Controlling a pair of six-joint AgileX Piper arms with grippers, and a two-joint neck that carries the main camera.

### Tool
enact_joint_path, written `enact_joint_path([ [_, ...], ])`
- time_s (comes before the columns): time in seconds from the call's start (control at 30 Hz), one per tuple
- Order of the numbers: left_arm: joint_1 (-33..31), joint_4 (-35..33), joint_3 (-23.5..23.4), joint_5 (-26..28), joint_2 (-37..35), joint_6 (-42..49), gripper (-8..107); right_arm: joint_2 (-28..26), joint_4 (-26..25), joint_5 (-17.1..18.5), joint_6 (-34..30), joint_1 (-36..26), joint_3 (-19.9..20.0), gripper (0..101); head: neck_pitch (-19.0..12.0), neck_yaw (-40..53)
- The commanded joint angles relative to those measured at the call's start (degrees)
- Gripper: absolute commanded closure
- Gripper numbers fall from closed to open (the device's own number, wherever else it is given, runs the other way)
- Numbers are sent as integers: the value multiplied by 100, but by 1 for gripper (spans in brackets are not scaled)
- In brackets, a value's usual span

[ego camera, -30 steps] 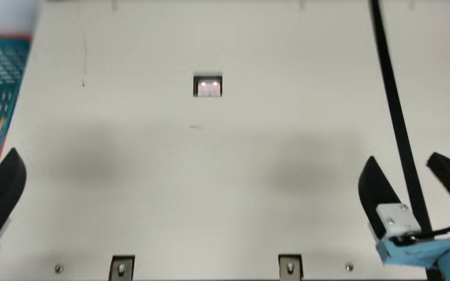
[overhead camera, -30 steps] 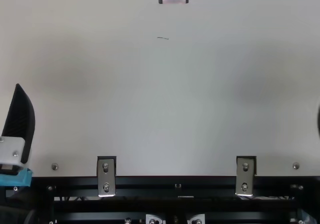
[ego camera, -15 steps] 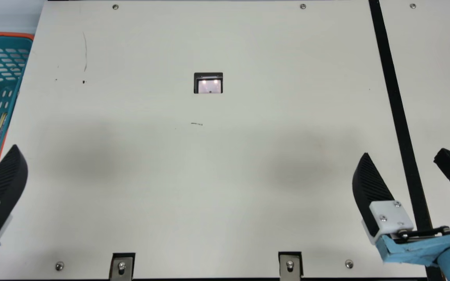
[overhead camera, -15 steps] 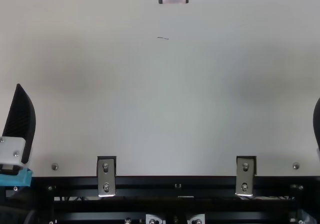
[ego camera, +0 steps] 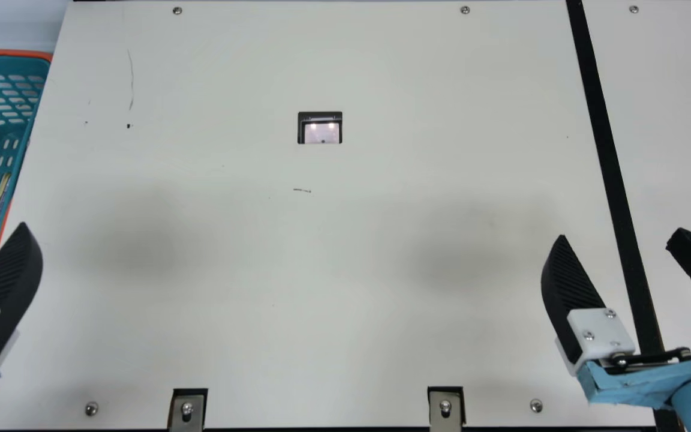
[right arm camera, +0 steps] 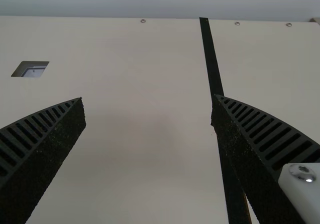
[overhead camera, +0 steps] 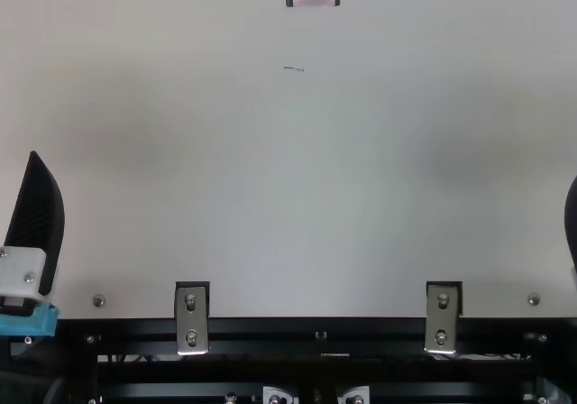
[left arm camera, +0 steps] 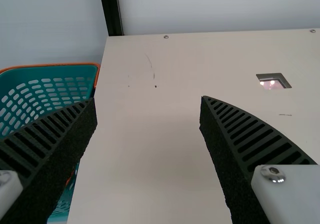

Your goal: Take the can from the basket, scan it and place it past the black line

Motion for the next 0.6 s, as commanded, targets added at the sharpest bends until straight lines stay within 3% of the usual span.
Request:
enact_joint_path([
  [0.0,0,0,0,0,0,0,9,0,0,0,0,0,0,0,-48,20],
  [0.23,0,0,0,0,0,0,9,0,0,0,0,0,0,0,-87,472],
  [0.57,0,0,0,0,0,0,9,0,0,0,0,0,0,0,-277,2166],
])
